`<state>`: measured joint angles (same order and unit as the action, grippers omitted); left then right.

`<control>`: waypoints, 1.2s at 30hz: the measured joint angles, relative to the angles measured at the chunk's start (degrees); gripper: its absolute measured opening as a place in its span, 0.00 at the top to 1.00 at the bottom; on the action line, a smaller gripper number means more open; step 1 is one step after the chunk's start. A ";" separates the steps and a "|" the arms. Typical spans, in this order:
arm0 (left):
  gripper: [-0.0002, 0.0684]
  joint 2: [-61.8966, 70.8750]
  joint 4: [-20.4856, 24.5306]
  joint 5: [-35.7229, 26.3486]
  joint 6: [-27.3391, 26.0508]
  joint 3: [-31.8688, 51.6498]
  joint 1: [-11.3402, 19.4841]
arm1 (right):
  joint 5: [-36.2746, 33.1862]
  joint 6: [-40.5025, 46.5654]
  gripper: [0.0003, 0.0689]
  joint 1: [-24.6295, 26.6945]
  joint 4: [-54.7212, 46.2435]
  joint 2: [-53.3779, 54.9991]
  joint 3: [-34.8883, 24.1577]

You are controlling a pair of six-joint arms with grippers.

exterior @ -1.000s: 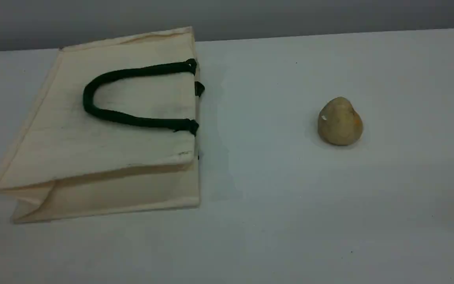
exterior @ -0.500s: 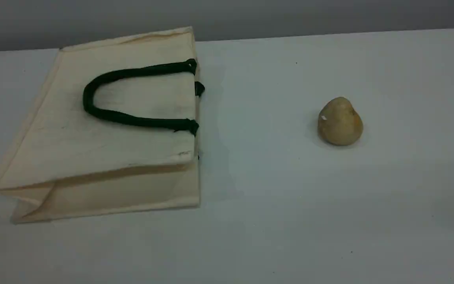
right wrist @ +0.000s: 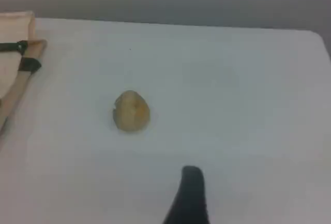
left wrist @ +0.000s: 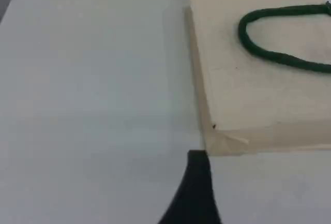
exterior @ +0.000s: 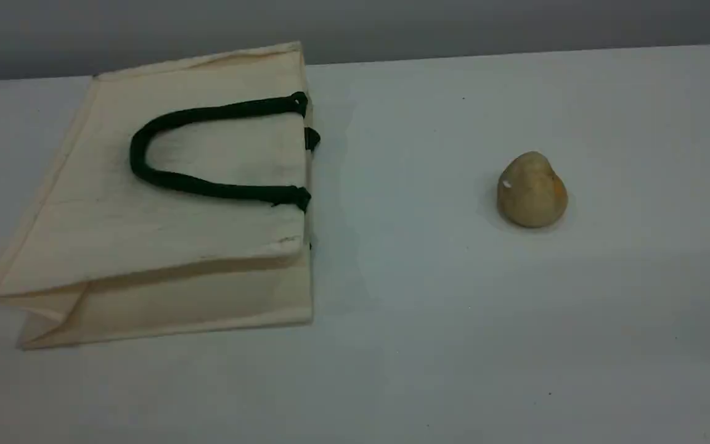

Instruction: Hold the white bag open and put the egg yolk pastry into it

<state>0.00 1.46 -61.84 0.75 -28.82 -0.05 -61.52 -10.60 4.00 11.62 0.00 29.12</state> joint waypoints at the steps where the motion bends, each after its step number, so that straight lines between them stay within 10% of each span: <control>1: 0.14 0.00 0.00 0.00 0.00 0.00 0.00 | 0.00 0.00 0.15 -0.06 0.00 0.00 0.00; 21: 0.14 4.71 0.98 1.47 4.26 -1.34 -0.81 | 3.20 6.65 0.15 -3.02 0.46 0.69 1.47; 36: 0.14 37.31 1.60 6.28 5.43 -18.46 -0.81 | 11.66 6.96 0.15 -3.02 2.06 35.15 20.55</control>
<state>37.31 3.06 -55.56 6.19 -47.28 -0.86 -49.86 -3.64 0.98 13.68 35.15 49.67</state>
